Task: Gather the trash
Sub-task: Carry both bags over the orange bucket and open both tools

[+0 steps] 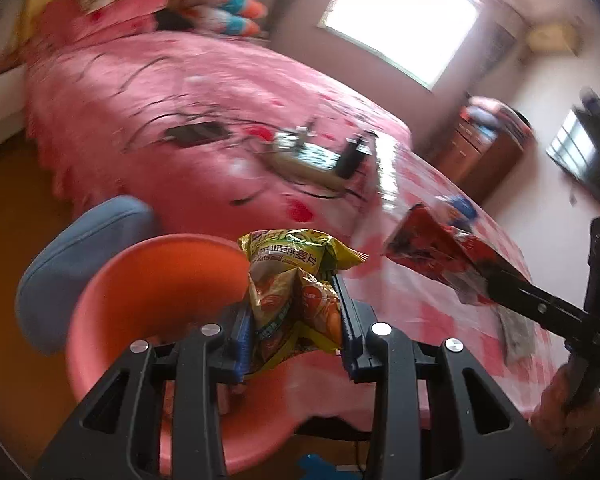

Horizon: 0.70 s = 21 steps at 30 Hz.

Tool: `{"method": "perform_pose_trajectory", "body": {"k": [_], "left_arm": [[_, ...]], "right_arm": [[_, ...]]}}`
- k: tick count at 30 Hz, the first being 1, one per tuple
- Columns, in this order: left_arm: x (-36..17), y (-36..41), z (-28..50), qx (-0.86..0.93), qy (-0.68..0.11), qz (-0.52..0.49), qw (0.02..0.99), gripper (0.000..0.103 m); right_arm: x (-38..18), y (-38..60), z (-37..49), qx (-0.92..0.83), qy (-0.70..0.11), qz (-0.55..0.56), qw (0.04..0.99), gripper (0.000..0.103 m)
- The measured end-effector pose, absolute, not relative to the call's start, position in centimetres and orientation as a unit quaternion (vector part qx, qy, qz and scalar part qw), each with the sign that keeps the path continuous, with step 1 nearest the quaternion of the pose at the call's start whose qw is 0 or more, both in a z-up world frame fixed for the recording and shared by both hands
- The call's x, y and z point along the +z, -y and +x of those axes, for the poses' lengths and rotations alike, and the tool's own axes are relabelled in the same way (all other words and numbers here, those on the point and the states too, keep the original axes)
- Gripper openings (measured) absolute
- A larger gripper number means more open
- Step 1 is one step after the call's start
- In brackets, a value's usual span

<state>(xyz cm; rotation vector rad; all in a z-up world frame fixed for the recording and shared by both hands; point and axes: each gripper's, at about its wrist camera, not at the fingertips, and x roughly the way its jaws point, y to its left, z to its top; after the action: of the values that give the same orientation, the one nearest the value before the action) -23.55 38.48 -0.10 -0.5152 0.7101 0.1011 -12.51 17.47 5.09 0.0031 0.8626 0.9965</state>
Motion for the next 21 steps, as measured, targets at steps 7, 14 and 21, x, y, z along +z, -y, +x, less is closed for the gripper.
{"method": "perform_pose_trajectory", "body": {"k": [7,14,21], "left_arm": [[-3.8,-42.6,-25.0,0.138,-0.371,-0.28,0.875,0.066],[-4.3,-44.3,-25.6,0.177,-0.367,-0.284,0.868,0.082],[-4.0,-43.4,-25.1,0.165,-0.37,-0.291,0.867,0.082]], "right_arm": [[3.4,-22.8,-12.6,0.493,-0.432,0.01,0.755,0.067],[3.6,-19.6,-12.3,0.451,-0.423,0.026,0.786,0.084],[3.9,-15.9,-12.8,0.4,-0.386,0.006,0.832,0.092]]}}
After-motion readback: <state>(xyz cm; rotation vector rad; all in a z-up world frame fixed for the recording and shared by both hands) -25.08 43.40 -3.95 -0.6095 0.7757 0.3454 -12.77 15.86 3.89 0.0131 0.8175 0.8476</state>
